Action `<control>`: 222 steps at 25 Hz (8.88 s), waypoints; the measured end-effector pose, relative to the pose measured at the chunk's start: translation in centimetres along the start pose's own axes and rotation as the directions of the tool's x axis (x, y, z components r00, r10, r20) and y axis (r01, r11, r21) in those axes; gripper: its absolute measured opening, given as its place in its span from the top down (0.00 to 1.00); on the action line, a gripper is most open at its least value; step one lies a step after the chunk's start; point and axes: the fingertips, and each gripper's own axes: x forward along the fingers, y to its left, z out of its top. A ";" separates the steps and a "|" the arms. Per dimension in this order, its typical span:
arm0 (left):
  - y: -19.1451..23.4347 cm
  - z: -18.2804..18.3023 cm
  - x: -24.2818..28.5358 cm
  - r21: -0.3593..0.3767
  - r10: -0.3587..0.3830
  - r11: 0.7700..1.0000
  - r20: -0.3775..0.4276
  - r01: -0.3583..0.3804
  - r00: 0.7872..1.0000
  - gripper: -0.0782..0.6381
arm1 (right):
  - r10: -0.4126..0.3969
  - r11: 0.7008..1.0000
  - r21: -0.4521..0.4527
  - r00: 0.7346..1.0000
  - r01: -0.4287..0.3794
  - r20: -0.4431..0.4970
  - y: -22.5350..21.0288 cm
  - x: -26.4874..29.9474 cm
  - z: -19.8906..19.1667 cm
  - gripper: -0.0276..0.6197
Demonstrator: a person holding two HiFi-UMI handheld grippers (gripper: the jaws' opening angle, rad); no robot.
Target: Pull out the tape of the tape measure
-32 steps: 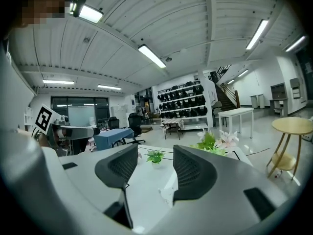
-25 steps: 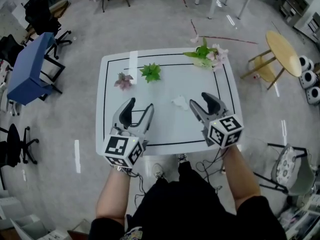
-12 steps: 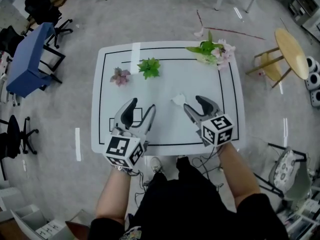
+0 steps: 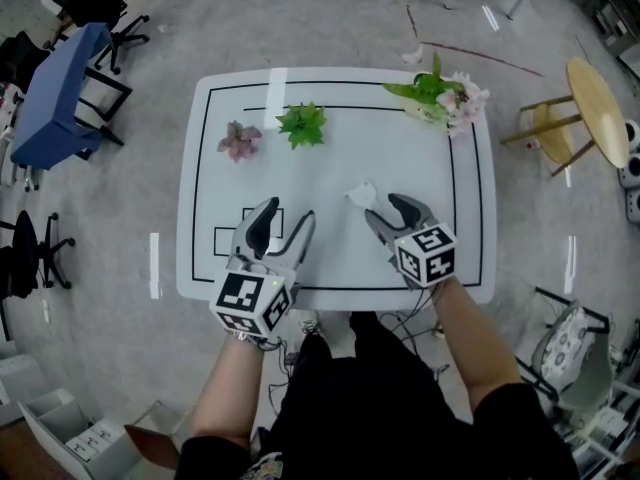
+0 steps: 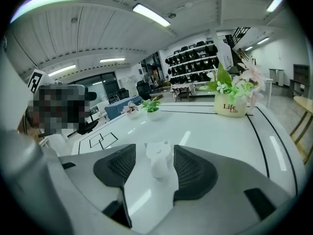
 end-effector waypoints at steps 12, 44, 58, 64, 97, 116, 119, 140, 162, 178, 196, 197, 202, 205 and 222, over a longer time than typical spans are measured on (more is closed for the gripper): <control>1.2 -2.6 0.6 -0.046 0.029 0.998 -0.035 -0.031 0.999 0.55 | -0.030 0.992 -0.125 0.984 0.008 -0.177 -0.4 3.4 -3.9 0.61; -0.4 -2.9 -1.5 -0.020 -0.023 1.000 -0.058 0.022 0.998 0.55 | -0.065 0.992 -0.112 0.989 0.050 -0.134 0.6 1.1 -1.3 0.76; -3.0 -1.6 -1.5 -0.009 -0.124 0.992 -0.056 0.124 0.991 0.56 | 0.042 0.994 -0.102 0.999 -0.042 0.003 5.7 -5.5 5.6 0.76; -4.1 -0.6 -1.6 -0.011 -0.186 0.983 -0.044 0.186 0.982 0.56 | 0.097 0.990 -0.111 0.994 -0.092 0.042 8.2 -7.8 7.2 0.76; -8.4 0.9 -5.5 0.099 -0.406 0.906 -0.063 0.411 0.912 0.84 | 0.183 0.964 -0.207 0.981 -0.166 0.065 14.3 -12.7 8.1 0.76; -6.9 0.3 -5.0 0.059 -0.273 0.959 -0.092 0.279 0.958 0.84 | 0.000 0.990 -0.142 0.999 0.006 0.037 12.5 -12.2 6.8 0.76; -7.0 0.3 -4.9 0.061 -0.270 0.959 -0.102 0.277 0.957 0.84 | -0.024 0.990 -0.135 0.999 0.028 0.030 12.1 -12.2 6.8 0.76; -2.2 0.1 -4.6 0.015 -0.150 0.988 -0.134 0.154 0.980 0.84 | -0.166 0.985 -0.053 0.986 0.166 0.007 8.2 -12.1 5.6 0.76; 1.3 -0.1 -5.7 -0.031 -0.027 0.999 -0.150 0.022 0.988 0.84 | -0.246 0.969 0.009 0.969 0.246 -0.002 4.7 -14.5 4.4 0.76; 4.1 -0.1 -6.5 -0.043 0.052 0.997 -0.160 -0.060 0.986 0.84 | -0.276 0.961 0.027 0.961 0.276 -0.011 3.0 -15.5 3.9 0.76; 7.7 -0.8 -6.6 -0.033 0.137 0.989 -0.176 -0.145 0.975 0.84 | -0.311 0.948 0.062 0.950 0.312 -0.038 0.5 -15.5 2.9 0.76; 7.9 -0.9 -6.5 -0.038 0.136 0.989 -0.178 -0.145 0.974 0.84 | -0.310 0.948 0.064 0.950 0.312 -0.040 0.4 -15.4 2.8 0.76; 8.5 -1.9 -6.0 -0.049 0.138 0.987 -0.190 -0.150 0.972 0.84 | -0.304 0.950 0.060 0.952 0.306 -0.043 0.1 -14.4 2.4 0.76; 8.8 -2.3 -5.5 -0.053 0.137 0.987 -0.195 -0.150 0.971 0.84 | -0.303 0.950 0.063 0.951 0.306 -0.053 -0.2 -13.9 2.1 0.76; 11.9 -5.4 -2.3 -0.035 0.169 0.982 -0.261 -0.184 0.950 0.84 | -0.300 0.953 0.025 0.950 0.303 -0.089 -1.9 -9.4 0.4 0.76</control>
